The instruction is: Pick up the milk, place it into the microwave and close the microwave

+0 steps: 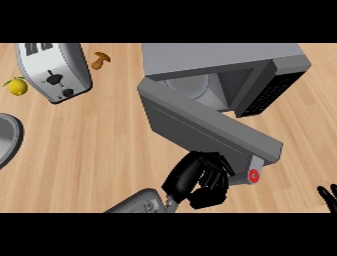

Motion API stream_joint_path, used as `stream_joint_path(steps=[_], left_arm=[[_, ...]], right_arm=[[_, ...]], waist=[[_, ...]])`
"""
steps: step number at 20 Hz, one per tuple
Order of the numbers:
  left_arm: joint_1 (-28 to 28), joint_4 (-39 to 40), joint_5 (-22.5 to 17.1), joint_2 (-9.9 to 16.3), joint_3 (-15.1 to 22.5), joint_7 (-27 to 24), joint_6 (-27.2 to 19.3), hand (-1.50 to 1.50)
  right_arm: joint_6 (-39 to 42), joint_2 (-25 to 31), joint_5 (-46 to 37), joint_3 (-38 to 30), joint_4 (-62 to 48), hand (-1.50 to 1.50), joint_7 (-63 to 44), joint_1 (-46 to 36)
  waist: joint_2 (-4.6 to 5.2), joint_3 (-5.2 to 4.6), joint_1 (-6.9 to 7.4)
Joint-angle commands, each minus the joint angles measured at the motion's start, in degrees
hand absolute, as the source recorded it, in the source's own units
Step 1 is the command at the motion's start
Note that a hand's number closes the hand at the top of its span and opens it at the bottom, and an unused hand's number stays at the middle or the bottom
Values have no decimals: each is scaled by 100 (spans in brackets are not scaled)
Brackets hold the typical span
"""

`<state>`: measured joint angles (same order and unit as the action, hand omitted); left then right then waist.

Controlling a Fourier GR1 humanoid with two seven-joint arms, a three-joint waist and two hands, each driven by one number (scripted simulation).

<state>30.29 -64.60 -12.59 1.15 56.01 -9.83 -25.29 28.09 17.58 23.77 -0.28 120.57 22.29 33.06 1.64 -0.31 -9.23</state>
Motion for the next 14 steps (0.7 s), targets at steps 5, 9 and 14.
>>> stream_joint_path(steps=[5,9,14], left_arm=[[1027,395,-810,-112,-241,-254,-648,150],[1568,743,-1218,-113,-422,-271,-712,150],[1879,1147,-1782,-115,-665,-478,-655,150]], right_arm=[[-185,94,350,11,417,-150,-498,24],[-232,155,369,29,574,-150,-647,-24],[-368,218,560,-22,789,-150,-890,-25]], waist=[[49,-5,-145],[86,6,-252],[159,3,-378]])
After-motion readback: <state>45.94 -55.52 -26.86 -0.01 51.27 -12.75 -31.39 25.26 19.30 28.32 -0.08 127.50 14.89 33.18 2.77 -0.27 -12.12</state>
